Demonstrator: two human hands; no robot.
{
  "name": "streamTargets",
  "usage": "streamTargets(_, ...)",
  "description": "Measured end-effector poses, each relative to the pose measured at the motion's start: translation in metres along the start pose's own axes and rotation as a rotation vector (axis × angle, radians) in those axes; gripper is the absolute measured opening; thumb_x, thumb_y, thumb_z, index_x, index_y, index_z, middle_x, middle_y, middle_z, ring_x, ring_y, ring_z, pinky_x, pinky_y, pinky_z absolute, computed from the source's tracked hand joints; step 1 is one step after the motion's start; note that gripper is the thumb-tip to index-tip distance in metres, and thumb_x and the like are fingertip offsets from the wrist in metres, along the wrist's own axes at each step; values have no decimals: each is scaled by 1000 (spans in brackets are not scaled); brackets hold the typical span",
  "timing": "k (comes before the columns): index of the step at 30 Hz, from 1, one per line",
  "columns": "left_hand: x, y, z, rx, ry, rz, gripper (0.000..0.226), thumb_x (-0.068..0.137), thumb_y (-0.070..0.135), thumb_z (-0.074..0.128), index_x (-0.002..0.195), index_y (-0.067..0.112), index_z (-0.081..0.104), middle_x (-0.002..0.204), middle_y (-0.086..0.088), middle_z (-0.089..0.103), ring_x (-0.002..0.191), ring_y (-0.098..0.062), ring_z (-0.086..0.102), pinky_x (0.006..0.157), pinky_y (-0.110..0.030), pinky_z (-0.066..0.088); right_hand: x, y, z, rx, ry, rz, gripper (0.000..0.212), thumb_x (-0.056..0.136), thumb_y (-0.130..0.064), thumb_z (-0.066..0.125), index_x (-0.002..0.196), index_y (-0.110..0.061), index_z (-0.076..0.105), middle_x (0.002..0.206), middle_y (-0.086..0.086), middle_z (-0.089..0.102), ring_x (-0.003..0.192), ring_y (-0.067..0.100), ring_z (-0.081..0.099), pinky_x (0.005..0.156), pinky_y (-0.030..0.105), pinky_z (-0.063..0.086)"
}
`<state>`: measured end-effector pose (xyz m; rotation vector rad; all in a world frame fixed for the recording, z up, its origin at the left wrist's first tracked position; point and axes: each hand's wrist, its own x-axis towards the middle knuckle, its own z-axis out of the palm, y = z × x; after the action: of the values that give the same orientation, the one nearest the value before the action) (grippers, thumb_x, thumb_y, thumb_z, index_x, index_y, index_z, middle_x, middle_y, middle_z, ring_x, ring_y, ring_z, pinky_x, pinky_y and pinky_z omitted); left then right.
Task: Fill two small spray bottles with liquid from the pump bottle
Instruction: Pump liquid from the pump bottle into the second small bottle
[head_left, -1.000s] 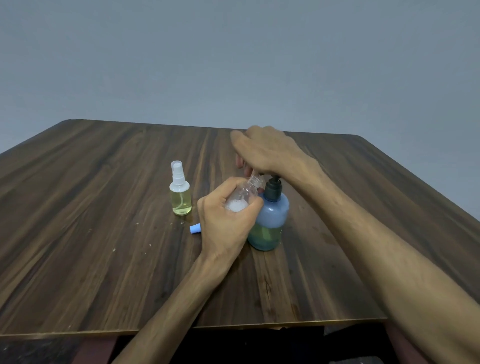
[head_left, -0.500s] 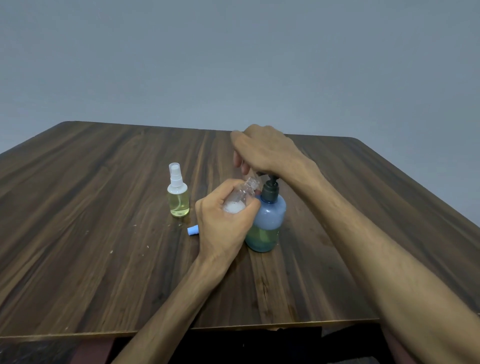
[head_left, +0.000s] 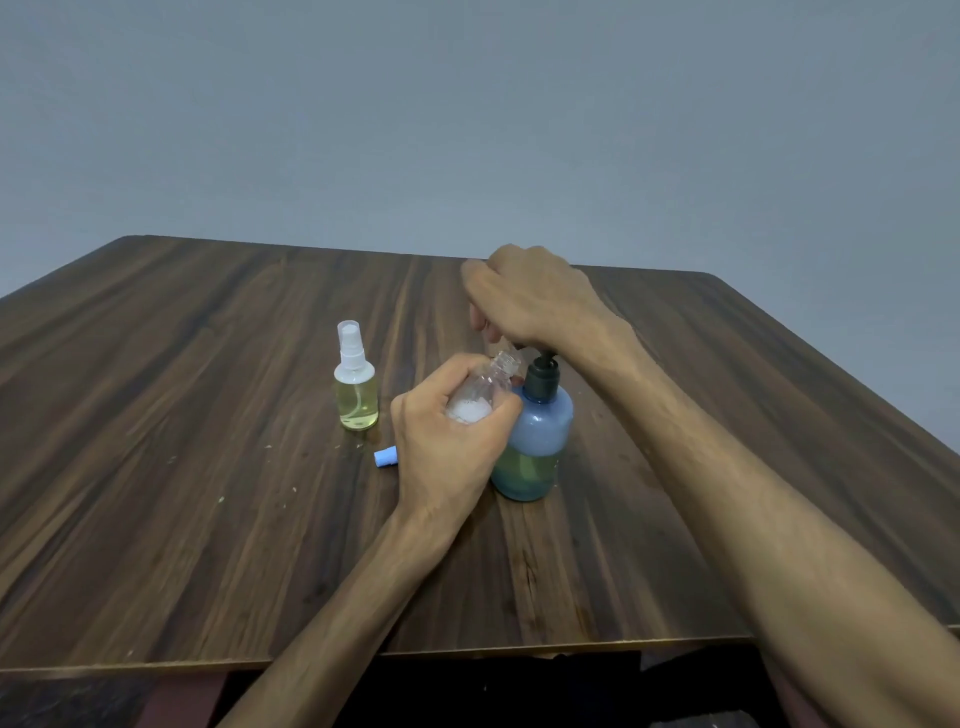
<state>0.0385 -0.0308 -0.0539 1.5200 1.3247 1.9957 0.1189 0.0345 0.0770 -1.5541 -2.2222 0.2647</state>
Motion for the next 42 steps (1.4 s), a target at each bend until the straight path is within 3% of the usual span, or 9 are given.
streamTargets(12, 0, 3, 0, -1, -1, 4, 13, 77, 10, 71, 88, 12, 78, 73, 6, 71, 70, -4, 62, 67, -21, 50, -4, 0, 3, -17, -28, 21, 46, 98, -33, 38, 93, -11, 78, 89, 1, 77, 84, 22, 66, 78, 38, 48)
streamTargets(16, 0, 2, 0, 9, 6, 4, 14, 77, 9, 71, 88, 11, 78, 72, 0, 71, 68, -16, 64, 64, -26, 50, -2, -2, 1, -2, 14, 22, 45, 96, -34, 37, 91, -12, 77, 89, 2, 78, 87, 25, 68, 85, 38, 51)
streamTargets(18, 0, 2, 0, 2, 0, -3, 13, 77, 9, 71, 88, 12, 78, 73, 3, 72, 68, -9, 63, 66, -22, 50, -3, -1, 4, -24, -58, 36, 45, 97, -34, 37, 92, -13, 78, 94, 2, 78, 91, 26, 67, 85, 40, 51)
streamTargets(22, 1, 1, -1, 1, -7, -4, 14, 76, 10, 72, 88, 13, 78, 73, 4, 72, 70, -3, 62, 66, -22, 50, -3, -1, 0, -8, 6, 24, 46, 98, -34, 37, 93, -11, 77, 89, 2, 78, 88, 24, 68, 86, 39, 52)
streamTargets(25, 1, 1, -1, 0, -9, 0, 14, 77, 10, 71, 89, 11, 78, 74, 3, 73, 70, -7, 64, 66, -25, 51, -3, -3, 4, -46, -76, 33, 46, 99, -35, 36, 94, -14, 77, 94, 1, 77, 86, 22, 65, 82, 39, 48)
streamTargets(29, 1, 2, -2, -8, -15, 8, 15, 77, 9, 72, 90, 11, 79, 76, 4, 74, 70, -10, 66, 66, -24, 51, -5, 0, -2, 8, 63, 8, 47, 98, -33, 38, 94, -7, 77, 85, 5, 78, 84, 27, 70, 80, 37, 52)
streamTargets(33, 2, -1, -2, 7, -20, 22, 12, 78, 10, 73, 89, 10, 78, 76, 1, 73, 71, -14, 66, 67, -25, 51, -4, -2, 4, -34, -36, 16, 45, 98, -35, 39, 92, -12, 77, 88, 1, 77, 86, 23, 66, 80, 38, 49)
streamTargets(37, 0, 0, -1, 15, 5, 16, 14, 77, 10, 72, 90, 12, 79, 75, 1, 73, 70, -15, 67, 65, -24, 51, -3, 0, -2, 25, 70, 4, 46, 97, -33, 40, 94, -5, 77, 85, 7, 78, 79, 23, 69, 82, 38, 55)
streamTargets(42, 0, 1, -2, 8, -3, 27, 13, 78, 8, 73, 89, 10, 79, 75, 2, 73, 69, -14, 67, 65, -24, 51, -5, -1, 2, -15, 12, 19, 43, 97, -34, 39, 91, -11, 76, 87, 1, 76, 83, 23, 67, 78, 38, 48)
